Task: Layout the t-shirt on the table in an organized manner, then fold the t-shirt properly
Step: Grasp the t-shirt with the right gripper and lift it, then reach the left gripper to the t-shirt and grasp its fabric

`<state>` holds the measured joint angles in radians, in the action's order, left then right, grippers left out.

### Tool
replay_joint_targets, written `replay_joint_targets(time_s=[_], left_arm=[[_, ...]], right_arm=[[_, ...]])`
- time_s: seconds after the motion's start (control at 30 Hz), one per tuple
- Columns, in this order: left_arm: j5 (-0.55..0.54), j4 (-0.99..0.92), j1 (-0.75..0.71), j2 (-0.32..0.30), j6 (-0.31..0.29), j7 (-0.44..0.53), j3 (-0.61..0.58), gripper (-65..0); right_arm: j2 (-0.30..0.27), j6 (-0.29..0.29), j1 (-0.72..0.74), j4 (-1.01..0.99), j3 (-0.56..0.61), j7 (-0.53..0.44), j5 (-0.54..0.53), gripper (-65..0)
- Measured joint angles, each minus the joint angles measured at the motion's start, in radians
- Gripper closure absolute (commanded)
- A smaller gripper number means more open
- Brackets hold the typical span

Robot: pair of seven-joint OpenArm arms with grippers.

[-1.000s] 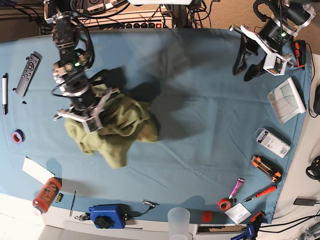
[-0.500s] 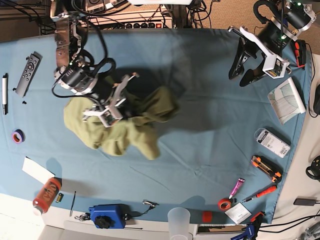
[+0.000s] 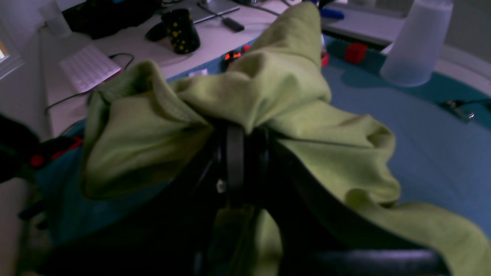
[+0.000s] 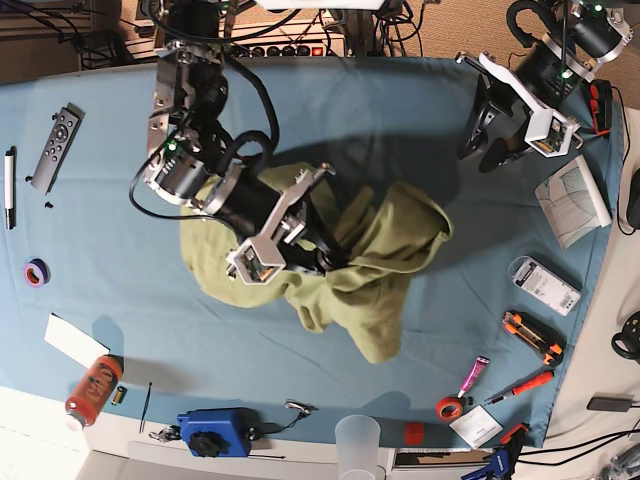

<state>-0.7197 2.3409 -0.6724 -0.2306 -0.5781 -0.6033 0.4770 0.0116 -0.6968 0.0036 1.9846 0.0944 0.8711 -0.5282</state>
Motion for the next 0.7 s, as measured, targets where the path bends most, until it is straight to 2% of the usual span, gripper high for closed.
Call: replay_joint_targets(time_s=[0.07,0.3,0.43,0.53,0.7], left_arm=[[0.000,0.000,0.000,0.000,0.000,0.000,0.000,-21.2],[0.016,0.000,0.035,0.000,0.000,0.051,0.000,-32.0],[0.042,0.000,0.095,0.000,0.026,0.052,0.000,-32.2],[0.041,0.000,0.122,-0.009,0.023,0.052,-0.006,-32.2],[0.053,0.000,0.129,-0.047,0.034,0.052,-0.134,-32.2]], right_arm=[[0.000,0.000,-0.001,0.000,0.000,0.000,0.021,0.0],[0.000,0.000,-0.004,0.000,-0.002,0.018,0.026,0.0],[0.000,0.000,-0.004,0.000,-0.002,0.053,0.005,0.0],[0.000,0.000,-0.013,0.000,-0.002,0.053,0.002,0.0],[0.000,0.000,-0.026,0.000,-0.002,0.056,-0.024,0.0]])
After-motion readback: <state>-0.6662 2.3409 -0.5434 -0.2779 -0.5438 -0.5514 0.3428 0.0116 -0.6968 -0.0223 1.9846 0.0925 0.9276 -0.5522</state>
